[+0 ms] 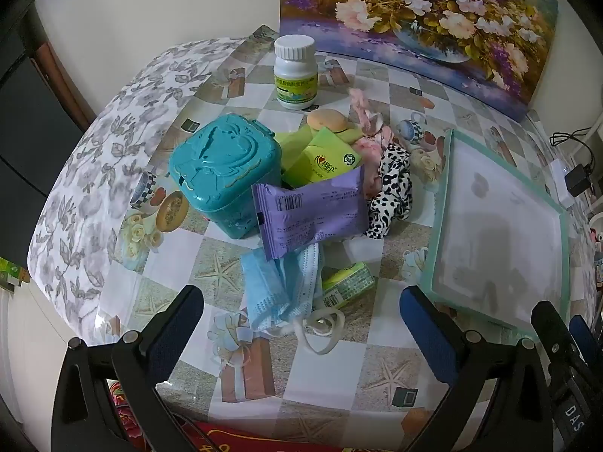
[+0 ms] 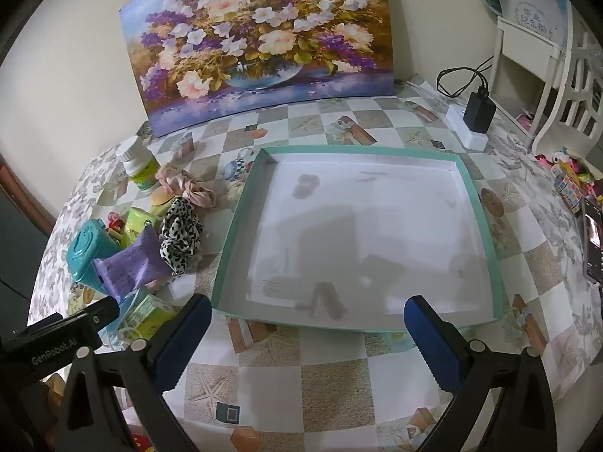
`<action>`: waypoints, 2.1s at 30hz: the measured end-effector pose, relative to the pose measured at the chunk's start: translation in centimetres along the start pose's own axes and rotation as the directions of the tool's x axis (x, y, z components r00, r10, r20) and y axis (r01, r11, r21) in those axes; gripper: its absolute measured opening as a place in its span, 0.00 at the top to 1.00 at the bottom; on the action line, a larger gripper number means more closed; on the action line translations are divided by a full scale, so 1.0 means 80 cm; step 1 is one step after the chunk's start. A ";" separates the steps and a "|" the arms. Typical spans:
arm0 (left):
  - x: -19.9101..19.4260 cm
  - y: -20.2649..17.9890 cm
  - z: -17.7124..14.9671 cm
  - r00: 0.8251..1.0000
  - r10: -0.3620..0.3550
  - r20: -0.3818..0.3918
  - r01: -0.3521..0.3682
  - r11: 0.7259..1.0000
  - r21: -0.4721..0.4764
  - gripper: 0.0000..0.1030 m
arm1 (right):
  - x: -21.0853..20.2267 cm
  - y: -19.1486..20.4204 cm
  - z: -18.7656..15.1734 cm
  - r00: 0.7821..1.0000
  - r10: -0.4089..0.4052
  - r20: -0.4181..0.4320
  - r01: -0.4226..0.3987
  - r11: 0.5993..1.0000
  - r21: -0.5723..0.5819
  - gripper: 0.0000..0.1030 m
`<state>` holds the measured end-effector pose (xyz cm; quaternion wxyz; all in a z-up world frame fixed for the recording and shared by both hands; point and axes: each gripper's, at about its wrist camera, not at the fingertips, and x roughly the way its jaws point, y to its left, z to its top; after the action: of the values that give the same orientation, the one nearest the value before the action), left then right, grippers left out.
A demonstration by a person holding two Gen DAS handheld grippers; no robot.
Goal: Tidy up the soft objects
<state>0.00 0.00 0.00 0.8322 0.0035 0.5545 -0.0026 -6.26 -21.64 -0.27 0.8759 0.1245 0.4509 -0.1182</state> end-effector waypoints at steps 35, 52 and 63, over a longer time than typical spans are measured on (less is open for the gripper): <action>0.000 0.000 0.000 1.000 -0.001 -0.004 0.001 1.000 -0.004 0.00 | 0.000 0.001 -0.001 1.000 -0.001 -0.001 0.001 1.000 0.001 0.00; -0.004 0.042 0.009 0.995 -0.037 0.092 0.051 0.987 -0.155 0.00 | 0.001 0.025 0.001 0.998 0.058 -0.012 -0.059 0.997 -0.054 0.00; 0.030 0.082 0.013 0.991 -0.132 -0.010 0.123 0.946 -0.300 0.00 | 0.040 0.111 -0.004 0.959 0.223 -0.173 -0.252 0.952 -0.175 0.00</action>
<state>1.96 6.56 -1.79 0.8128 -0.1581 0.5600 0.0272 -1.82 -13.46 -2.10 0.8549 0.0999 0.5073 0.0429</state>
